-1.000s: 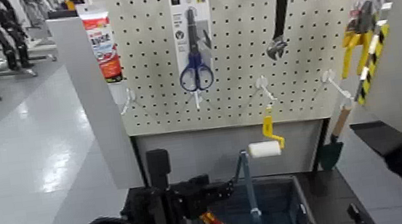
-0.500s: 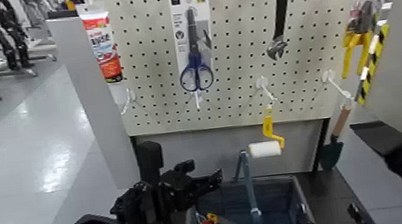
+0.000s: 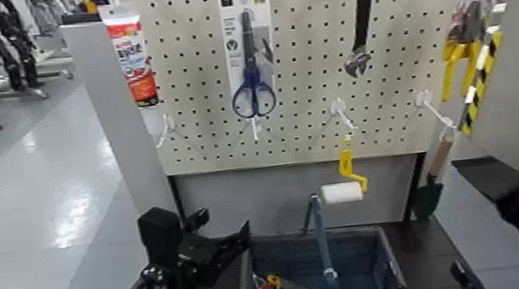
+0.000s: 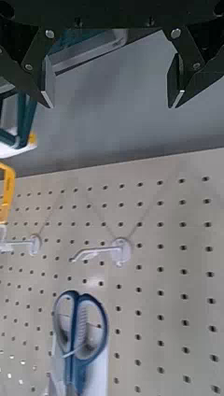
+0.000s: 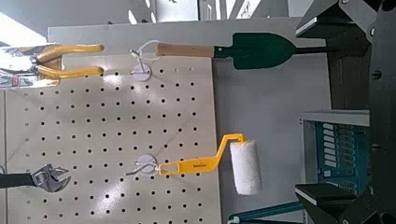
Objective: Put the red screwdriver into the crate.
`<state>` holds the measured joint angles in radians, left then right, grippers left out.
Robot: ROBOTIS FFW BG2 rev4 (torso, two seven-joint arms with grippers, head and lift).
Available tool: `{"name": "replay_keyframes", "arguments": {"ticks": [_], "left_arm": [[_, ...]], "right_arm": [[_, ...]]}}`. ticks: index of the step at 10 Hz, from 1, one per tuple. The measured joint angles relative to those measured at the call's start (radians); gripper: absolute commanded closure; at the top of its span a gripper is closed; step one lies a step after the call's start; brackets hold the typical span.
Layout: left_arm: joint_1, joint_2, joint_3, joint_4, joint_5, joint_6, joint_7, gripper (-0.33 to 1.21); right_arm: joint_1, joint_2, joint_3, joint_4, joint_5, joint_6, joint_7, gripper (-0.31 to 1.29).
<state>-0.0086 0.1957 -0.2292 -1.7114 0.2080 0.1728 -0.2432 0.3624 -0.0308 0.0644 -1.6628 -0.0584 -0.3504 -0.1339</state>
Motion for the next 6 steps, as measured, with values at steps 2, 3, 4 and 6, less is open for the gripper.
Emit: {"name": "replay_keyframes", "arguments": {"ticks": [2, 3, 4, 6], "left_arm": [[0.074, -0.007, 0.036, 0.009, -0.022, -0.084, 0.073, 0.36], [0.107, -0.007, 0.044, 0.011, -0.029, -0.128, 0.113, 0.36], [0.134, -0.007, 0.048, 0.012, -0.038, -0.163, 0.144, 0.36], [0.176, -0.006, 0.043, 0.01, -0.065, -0.232, 0.198, 0.36]], "right_arm": [[0.001, 0.0, 0.0, 0.0, 0.0, -0.002, 0.002, 0.13], [0.001, 0.001, 0.0, -0.001, 0.0, -0.002, 0.004, 0.13], [0.002, 0.002, -0.001, -0.002, 0.0, -0.003, 0.004, 0.13], [0.005, 0.003, -0.002, -0.003, -0.001, -0.002, 0.004, 0.13]]}}
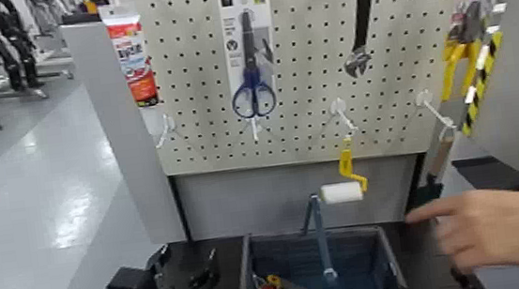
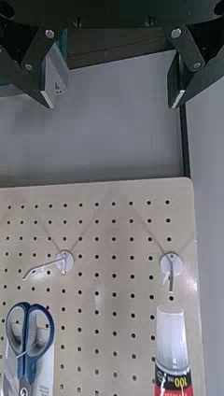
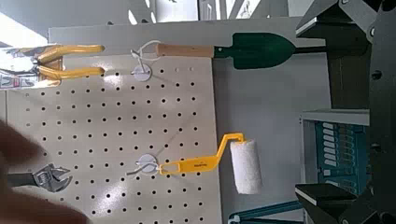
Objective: Put the red screwdriver into the crate.
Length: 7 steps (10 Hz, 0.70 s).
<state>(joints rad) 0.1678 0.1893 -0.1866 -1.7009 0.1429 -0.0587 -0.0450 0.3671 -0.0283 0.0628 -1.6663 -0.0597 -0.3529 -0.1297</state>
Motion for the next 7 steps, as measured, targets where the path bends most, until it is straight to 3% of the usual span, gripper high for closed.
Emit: {"name": "replay_keyframes", "arguments": {"ticks": [7], "left_arm": [[0.049, 0.002, -0.013, -0.013, -0.017, -0.068, 0.02, 0.36]], "right_arm": [[0.001, 0.002, -0.003, -0.003, 0.008, 0.007, 0.002, 0.13]]}}
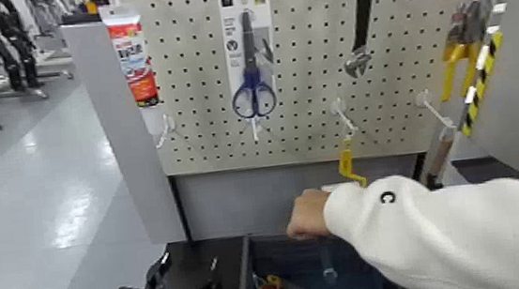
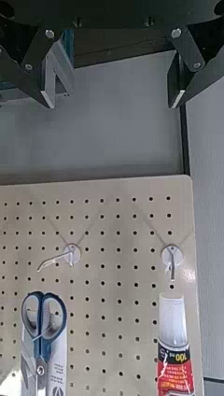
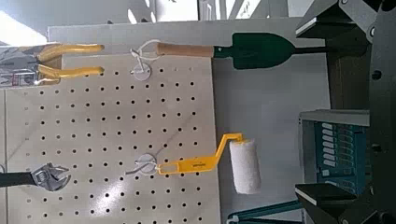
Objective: Put the red screwdriver into the crate.
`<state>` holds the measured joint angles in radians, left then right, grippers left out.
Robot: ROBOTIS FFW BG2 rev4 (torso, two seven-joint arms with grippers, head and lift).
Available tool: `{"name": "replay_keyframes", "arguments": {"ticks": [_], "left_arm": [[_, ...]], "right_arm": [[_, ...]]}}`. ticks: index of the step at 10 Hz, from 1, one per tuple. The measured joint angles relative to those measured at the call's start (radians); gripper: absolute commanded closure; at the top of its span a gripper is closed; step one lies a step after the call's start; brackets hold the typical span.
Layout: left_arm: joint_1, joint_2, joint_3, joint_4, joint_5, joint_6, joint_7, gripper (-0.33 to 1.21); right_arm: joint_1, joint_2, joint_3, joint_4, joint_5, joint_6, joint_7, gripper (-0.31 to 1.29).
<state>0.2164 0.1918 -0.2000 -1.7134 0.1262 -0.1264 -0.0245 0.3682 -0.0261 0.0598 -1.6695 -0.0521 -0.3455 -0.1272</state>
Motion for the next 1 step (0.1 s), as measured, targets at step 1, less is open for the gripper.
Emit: {"name": "replay_keyframes", "arguments": {"ticks": [1], "left_arm": [[0.0, 0.0, -0.001, 0.0, 0.0, -0.001, 0.0, 0.36]], "right_arm": [[0.0, 0.0, 0.0, -0.002, 0.004, 0.005, 0.0, 0.13]]}}
